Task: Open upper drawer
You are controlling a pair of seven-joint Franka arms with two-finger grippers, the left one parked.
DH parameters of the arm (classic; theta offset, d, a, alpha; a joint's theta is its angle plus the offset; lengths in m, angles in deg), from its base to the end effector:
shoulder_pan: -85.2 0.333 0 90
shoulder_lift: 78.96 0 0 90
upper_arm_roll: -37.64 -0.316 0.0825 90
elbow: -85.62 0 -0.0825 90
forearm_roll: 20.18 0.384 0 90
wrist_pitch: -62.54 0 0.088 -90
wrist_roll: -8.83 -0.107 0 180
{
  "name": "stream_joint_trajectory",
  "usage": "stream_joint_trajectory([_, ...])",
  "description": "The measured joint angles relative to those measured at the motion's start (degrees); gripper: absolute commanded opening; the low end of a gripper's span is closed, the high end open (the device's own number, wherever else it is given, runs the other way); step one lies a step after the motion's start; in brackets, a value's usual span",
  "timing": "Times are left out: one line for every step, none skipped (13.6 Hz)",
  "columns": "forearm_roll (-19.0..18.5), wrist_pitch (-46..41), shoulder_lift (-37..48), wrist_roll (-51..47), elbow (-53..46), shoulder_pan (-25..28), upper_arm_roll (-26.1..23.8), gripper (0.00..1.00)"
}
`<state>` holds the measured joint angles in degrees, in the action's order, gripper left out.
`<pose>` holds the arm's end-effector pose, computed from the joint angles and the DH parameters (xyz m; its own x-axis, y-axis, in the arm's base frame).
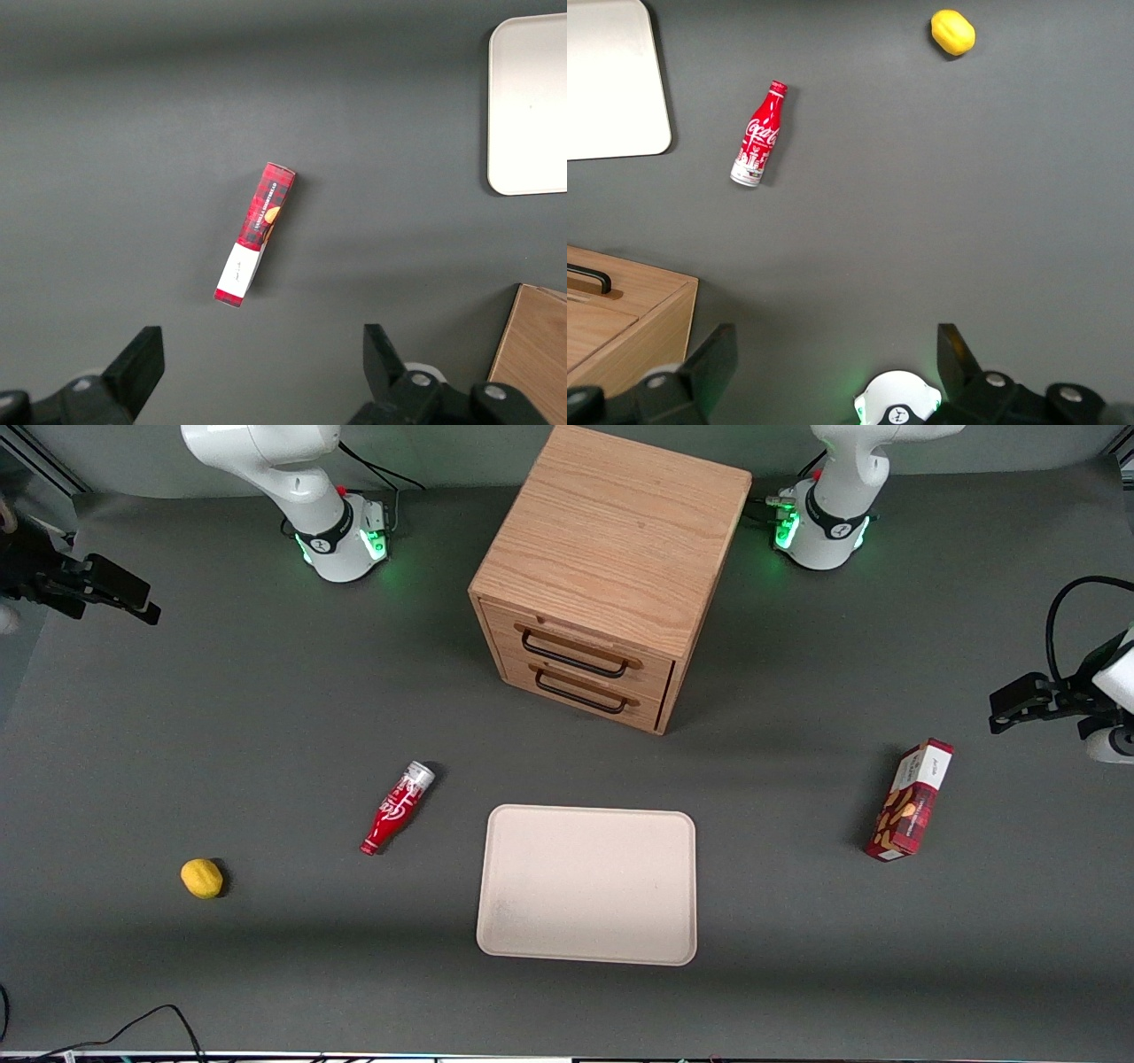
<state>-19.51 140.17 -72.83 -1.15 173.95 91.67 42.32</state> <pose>0.4966 0.0142 0.6760 0.9869 -0.1389 -0.0823 -0.1399 -0.9902 -0.0061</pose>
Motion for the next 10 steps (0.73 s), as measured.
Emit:
stream_joint_trajectory([0.0, -0.01, 0.03, 0.02, -0.02, 0.03, 0.18, 1.0])
stream_joint_trajectory([0.0, -0.01, 0.06, 0.03, -0.03, 0.03, 0.22, 1.0])
stream_joint_trajectory([0.0, -0.01, 0.09, 0.03, -0.1, 0.03, 0.24, 1.0])
stream_joint_trajectory([0.0, -0.01, 0.1, 0.03, -0.21, 0.03, 0.34, 1.0])
stream_joint_trajectory([0.0, -0.04, 0.11, 0.01, -0.33, 0.02, 0.56, 1.0])
stream_joint_trajectory([0.0, -0.06, 0.11, 0.01, -0.41, 0.01, 0.89, 1.0])
stream_joint_trajectory([0.13, -0.06, 0.11, 0.04, -0.43, -0.06, 1.17, 1.0])
stream_joint_trajectory([0.53, -0.13, 0.14, 0.25, -0.52, -0.17, 1.29, 1.0])
stream_joint_trajectory([1.31, -0.36, 0.27, 1.17, -0.7, -0.16, 1.2, 1.0])
stream_joint_trajectory([2.77, -0.74, 0.45, 2.32, -1.06, -0.12, 0.84, 1.0])
